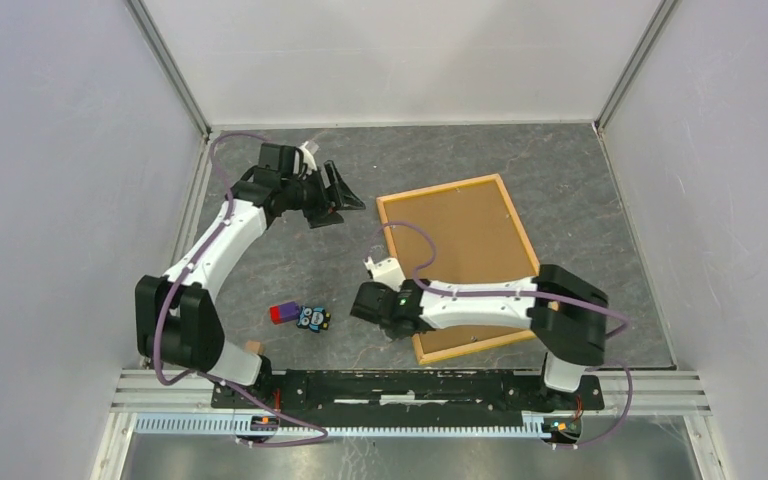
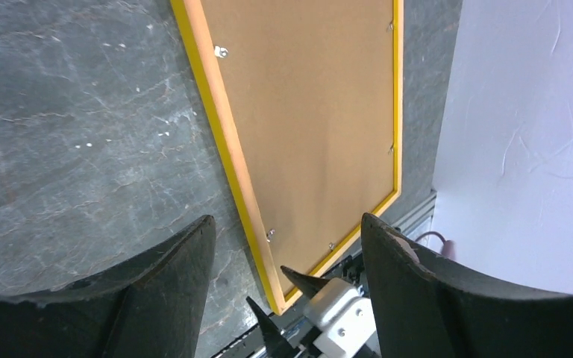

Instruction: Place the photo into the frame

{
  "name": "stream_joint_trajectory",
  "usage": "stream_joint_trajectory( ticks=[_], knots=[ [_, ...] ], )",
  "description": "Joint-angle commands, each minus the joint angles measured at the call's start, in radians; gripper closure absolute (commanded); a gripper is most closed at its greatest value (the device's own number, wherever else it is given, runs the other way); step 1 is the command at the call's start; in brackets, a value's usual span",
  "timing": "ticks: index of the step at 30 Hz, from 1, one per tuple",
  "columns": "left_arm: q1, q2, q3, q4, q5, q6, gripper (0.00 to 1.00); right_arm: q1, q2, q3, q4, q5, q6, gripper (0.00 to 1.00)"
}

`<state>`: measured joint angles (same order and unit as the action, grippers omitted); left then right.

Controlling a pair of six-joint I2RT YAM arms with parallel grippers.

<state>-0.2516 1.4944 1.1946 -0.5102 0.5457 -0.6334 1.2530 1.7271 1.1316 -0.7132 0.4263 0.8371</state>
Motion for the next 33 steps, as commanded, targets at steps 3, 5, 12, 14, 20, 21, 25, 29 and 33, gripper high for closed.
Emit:
stream_joint_trajectory(
  ticks=[3,5,12,14,20,21,25,29,33],
  knots=[
    [0.021,-0.073,-0.018,-0.005,-0.034,0.055,0.23,0.037,0.098,0.088,-0.114,0.119,0.161,0.44],
    [0.024,-0.077,-0.023,0.004,-0.017,0.048,0.23,0.037,0.1,0.077,-0.095,0.115,0.163,0.46],
    [0.028,-0.091,-0.036,0.021,0.005,0.042,0.24,0.037,0.093,0.01,-0.075,0.128,0.223,0.51],
    [0.029,-0.091,-0.036,0.02,0.002,0.041,0.24,0.037,0.079,-0.02,-0.061,0.145,0.241,0.55],
    [0.028,-0.079,-0.044,0.022,-0.004,0.045,0.24,0.038,0.041,-0.073,-0.029,0.218,0.263,0.81],
    [0.028,-0.075,-0.048,0.023,-0.002,0.037,0.23,0.039,0.033,-0.067,-0.033,0.228,0.259,0.86],
    [0.027,-0.1,-0.173,0.146,0.078,-0.072,0.21,0.038,-0.029,-0.043,-0.046,0.299,0.223,1.0],
    [-0.006,-0.146,-0.367,0.365,0.099,-0.23,0.21,0.036,-0.155,-0.113,0.099,0.322,0.096,1.0],
    [-0.076,-0.133,-0.506,0.635,0.086,-0.38,0.17,0.024,-0.277,-0.21,0.253,0.275,-0.007,1.0]
  ],
)
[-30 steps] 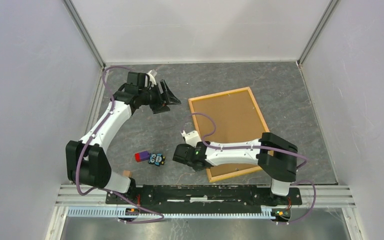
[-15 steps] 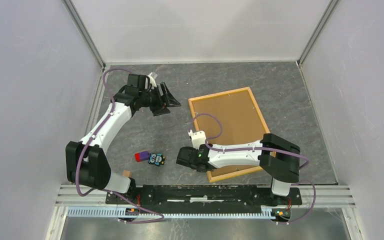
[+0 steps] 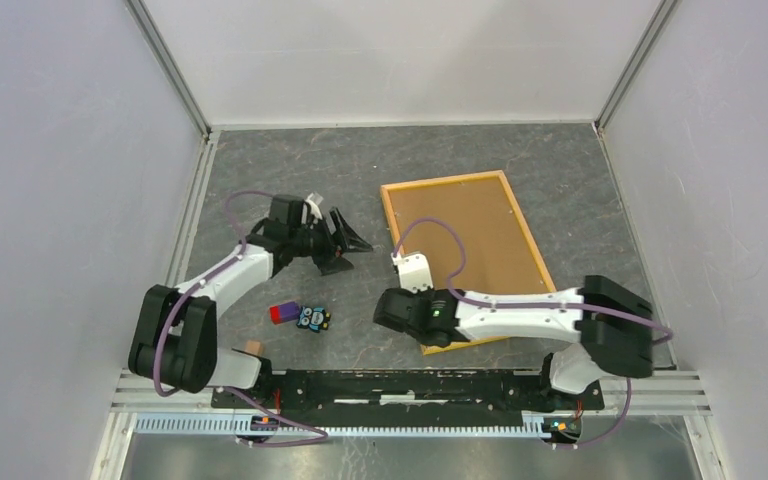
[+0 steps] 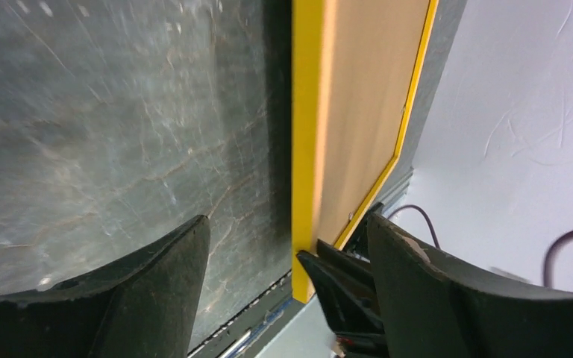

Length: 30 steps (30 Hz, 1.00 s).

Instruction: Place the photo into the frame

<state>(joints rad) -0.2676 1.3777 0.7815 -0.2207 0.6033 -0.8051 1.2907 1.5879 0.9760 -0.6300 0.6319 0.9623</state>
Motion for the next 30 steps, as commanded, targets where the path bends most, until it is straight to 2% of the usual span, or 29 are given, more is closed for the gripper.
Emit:
stream_joint_trajectory(
  ticks=[1,5,8,12,15,18,21,22,23,24,26,27,30],
  knots=[
    [-0.085,0.014,-0.112,0.42,0.037,-0.25,0.17,-0.017,-0.16,-0.07,0.195,0.062,-0.148,1.0],
    [-0.205,0.157,-0.115,0.626,0.016,-0.375,0.19,-0.031,-0.229,-0.101,0.219,0.07,-0.19,1.0],
    [-0.272,0.217,-0.135,0.79,-0.074,-0.457,0.2,-0.041,-0.259,-0.113,0.218,0.083,-0.2,1.0],
    [-0.331,0.288,-0.078,0.779,-0.13,-0.478,0.27,-0.046,-0.296,-0.128,0.213,0.092,-0.204,1.0],
    [-0.346,0.341,-0.059,0.812,-0.144,-0.523,0.45,-0.048,-0.326,-0.153,0.224,0.101,-0.212,1.0],
    [-0.345,0.358,-0.048,0.8,-0.163,-0.536,0.67,-0.054,-0.343,-0.163,0.231,0.09,-0.252,1.0],
    [-0.344,0.349,-0.021,0.712,-0.183,-0.492,0.8,-0.054,-0.358,-0.164,0.237,0.082,-0.331,0.99],
    [-0.343,0.342,-0.017,0.689,-0.188,-0.482,0.83,-0.055,-0.365,-0.164,0.236,0.083,-0.355,0.95],
    [-0.339,0.334,-0.014,0.671,-0.192,-0.473,0.87,-0.054,-0.371,-0.163,0.232,0.085,-0.389,0.88],
    [-0.331,0.323,-0.013,0.654,-0.191,-0.463,0.9,-0.054,-0.382,-0.161,0.229,0.089,-0.433,0.71],
    [-0.305,0.292,-0.013,0.604,-0.191,-0.433,0.97,-0.054,-0.419,-0.167,0.24,0.087,-0.526,0.31],
    [-0.29,0.272,-0.012,0.576,-0.191,-0.42,0.97,-0.054,-0.443,-0.177,0.264,0.046,-0.616,0.18],
    [-0.228,0.207,-0.022,0.483,-0.174,-0.398,0.98,-0.045,-0.467,-0.153,0.287,-0.119,-0.801,0.08]
  ],
)
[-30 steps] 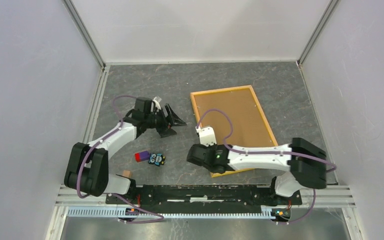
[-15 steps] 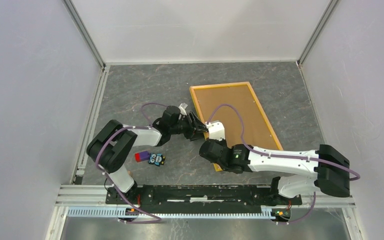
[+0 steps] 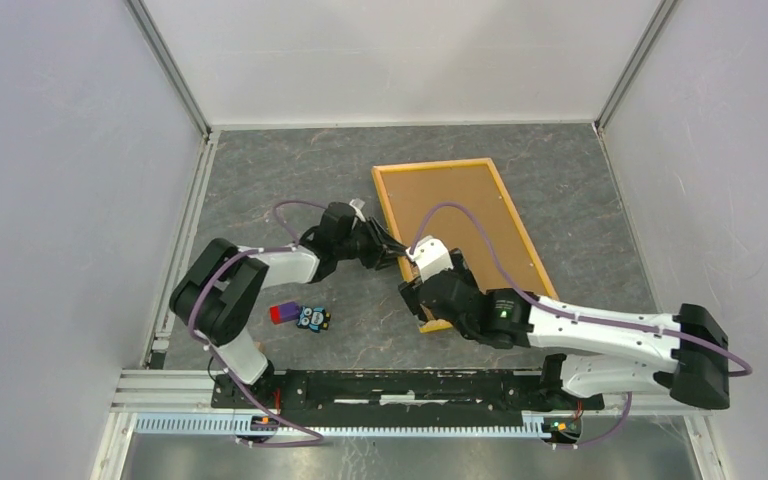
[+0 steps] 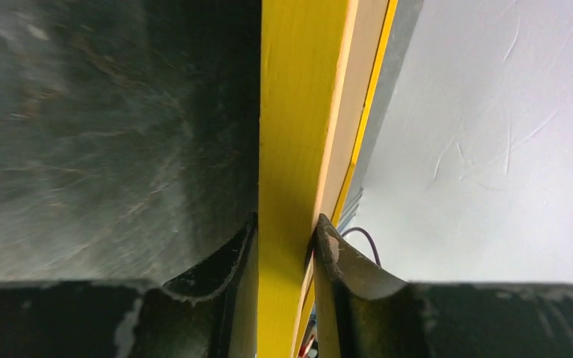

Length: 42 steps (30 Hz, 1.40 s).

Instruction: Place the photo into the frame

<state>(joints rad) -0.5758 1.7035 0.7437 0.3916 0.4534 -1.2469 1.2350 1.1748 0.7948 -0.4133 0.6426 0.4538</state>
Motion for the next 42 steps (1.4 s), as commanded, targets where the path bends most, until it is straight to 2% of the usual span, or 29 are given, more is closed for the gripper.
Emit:
stream_joint_trajectory(
  ticks=[1,2,6,11,16,22,26,28,32,34,39,42],
  knots=[
    [0.107,-0.142,0.013,-0.166,-0.015,0.049,0.98,0.031,-0.055,0.042,0.064,-0.152,-0.333,0.06],
    [0.13,-0.169,0.01,-0.201,-0.007,0.053,0.98,0.054,-0.055,0.053,0.064,-0.174,-0.372,0.02],
    [0.226,-0.288,-0.006,-0.325,0.017,0.062,0.98,0.143,-0.016,0.062,0.092,-0.117,-0.445,0.02],
    [0.266,-0.375,0.036,-0.486,0.049,0.104,0.98,0.305,0.069,0.056,0.197,0.2,-0.555,0.02],
    [0.268,-0.45,0.057,-0.579,0.062,0.132,0.98,0.34,0.158,0.067,0.279,0.457,-0.628,0.02],
    [0.271,-0.505,0.086,-0.648,0.076,0.137,0.98,0.338,0.226,0.11,0.342,0.497,-0.696,0.03],
    [0.271,-0.531,0.123,-0.701,0.067,0.136,0.98,0.335,0.317,0.188,0.266,0.554,-0.622,0.05],
    [0.271,-0.538,0.136,-0.723,0.064,0.139,0.98,0.33,0.355,0.219,0.226,0.562,-0.583,0.09],
    [0.27,-0.543,0.155,-0.769,0.042,0.16,0.98,0.314,0.427,0.295,0.099,0.6,-0.503,0.27],
    [0.27,-0.541,0.161,-0.792,0.038,0.171,0.98,0.297,0.454,0.331,0.031,0.619,-0.456,0.32],
    [0.271,-0.544,0.161,-0.815,0.032,0.186,0.98,0.272,0.457,0.336,-0.012,0.617,-0.417,0.4],
    [0.271,-0.549,0.164,-0.82,0.034,0.19,0.98,0.265,0.456,0.344,-0.027,0.609,-0.412,0.53]
  ],
)
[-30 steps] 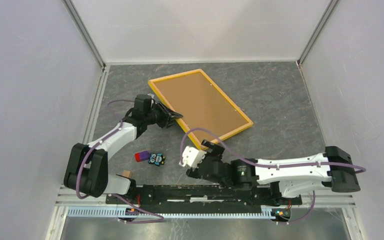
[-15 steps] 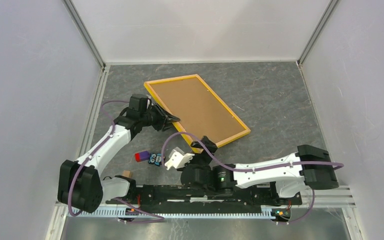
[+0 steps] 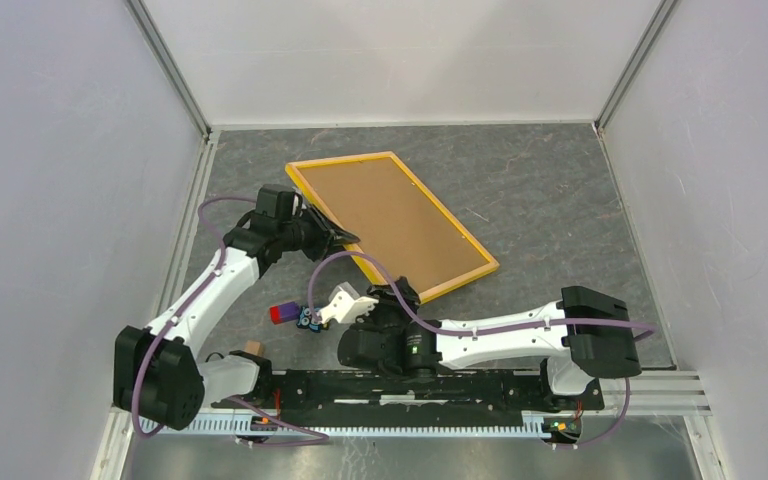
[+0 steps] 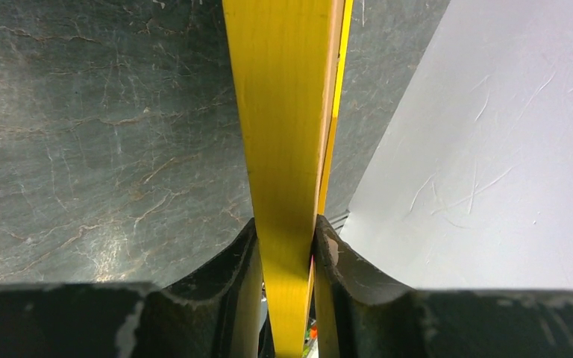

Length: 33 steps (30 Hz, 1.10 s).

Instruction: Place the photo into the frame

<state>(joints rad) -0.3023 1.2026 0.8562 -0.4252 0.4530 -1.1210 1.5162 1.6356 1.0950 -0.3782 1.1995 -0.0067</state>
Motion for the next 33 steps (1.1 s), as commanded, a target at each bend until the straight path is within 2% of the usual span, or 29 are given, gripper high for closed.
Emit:
stream_joint_trajectory(
  ticks=[1,2,5,6,8,12,14,17,21,25,28,33],
  knots=[
    [-0.002,-0.05,0.053,-0.006,0.035,0.067,0.98,-0.016,-0.006,0.046,-0.064,0.049,0.048,0.59],
    [-0.002,-0.05,0.058,-0.006,0.037,0.072,0.98,-0.017,-0.005,0.051,-0.066,0.047,0.049,0.64],
    [-0.003,-0.054,0.077,-0.01,0.041,0.099,0.95,-0.016,-0.01,0.075,-0.084,0.038,0.057,0.94],
    [-0.003,-0.056,0.083,-0.017,0.037,0.109,0.91,-0.016,-0.013,0.087,-0.096,0.035,0.061,0.99],
    [-0.003,-0.063,0.097,-0.027,0.029,0.135,0.72,-0.016,-0.022,0.114,-0.12,0.031,0.063,1.0],
    [-0.004,-0.108,0.127,-0.027,0.018,0.191,0.23,-0.033,-0.078,0.172,-0.146,-0.055,0.053,1.0],
    [-0.003,-0.149,0.156,-0.017,0.035,0.227,0.14,-0.053,-0.129,0.183,-0.137,-0.139,0.051,1.0],
    [-0.003,-0.226,0.219,-0.025,0.01,0.265,0.06,-0.107,-0.219,0.167,-0.099,-0.273,0.064,1.0],
    [-0.003,-0.31,0.333,-0.087,-0.075,0.318,0.01,-0.216,-0.307,0.155,-0.08,-0.447,0.118,1.0],
    [-0.004,-0.383,0.387,-0.117,-0.177,0.359,0.0,-0.35,-0.353,0.17,-0.094,-0.589,0.175,1.0],
    [-0.003,-0.41,0.397,-0.145,-0.235,0.379,0.0,-0.434,-0.391,0.207,-0.135,-0.635,0.222,1.0],
    [-0.003,-0.409,0.363,-0.161,-0.238,0.377,0.0,-0.667,-0.498,0.18,-0.135,-0.794,0.276,1.0]
  ],
)
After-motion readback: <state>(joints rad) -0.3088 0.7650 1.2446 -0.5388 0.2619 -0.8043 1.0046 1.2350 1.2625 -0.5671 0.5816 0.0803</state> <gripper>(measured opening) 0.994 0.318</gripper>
